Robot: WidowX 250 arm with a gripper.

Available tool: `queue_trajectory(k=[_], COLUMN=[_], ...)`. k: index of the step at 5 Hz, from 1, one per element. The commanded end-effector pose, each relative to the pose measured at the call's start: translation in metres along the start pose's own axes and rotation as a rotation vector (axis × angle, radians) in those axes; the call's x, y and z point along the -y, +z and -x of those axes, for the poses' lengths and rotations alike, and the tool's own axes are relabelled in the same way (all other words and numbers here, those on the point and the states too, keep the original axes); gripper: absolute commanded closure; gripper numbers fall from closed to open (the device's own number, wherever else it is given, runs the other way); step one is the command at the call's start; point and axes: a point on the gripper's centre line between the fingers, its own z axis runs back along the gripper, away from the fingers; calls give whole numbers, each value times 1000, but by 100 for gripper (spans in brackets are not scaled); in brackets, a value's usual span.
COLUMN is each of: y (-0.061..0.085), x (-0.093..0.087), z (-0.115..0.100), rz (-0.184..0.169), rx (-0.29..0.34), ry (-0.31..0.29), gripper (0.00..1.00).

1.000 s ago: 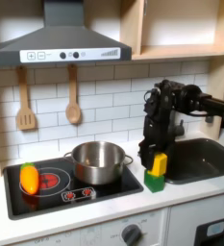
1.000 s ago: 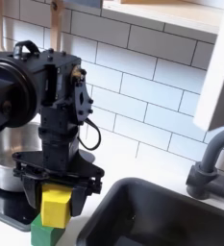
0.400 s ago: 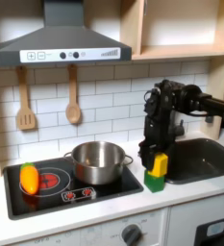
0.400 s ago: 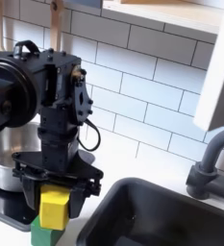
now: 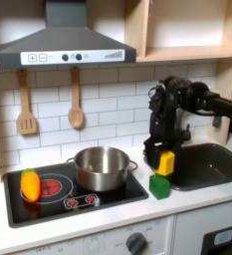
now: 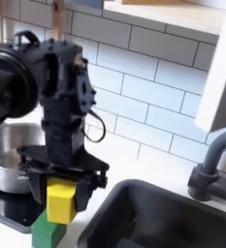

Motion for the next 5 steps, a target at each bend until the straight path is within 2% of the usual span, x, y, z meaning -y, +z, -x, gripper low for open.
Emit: queue_trajectory(k=[1, 3, 4, 5], y=[0, -20, -28, -38], x=[3, 6, 14, 22], z=[-18, -30, -39, -41], rz=[6, 8, 8, 10], rx=[44, 61, 78, 67], ry=[-18, 4, 5, -6], gripper=[100, 100, 100, 100])
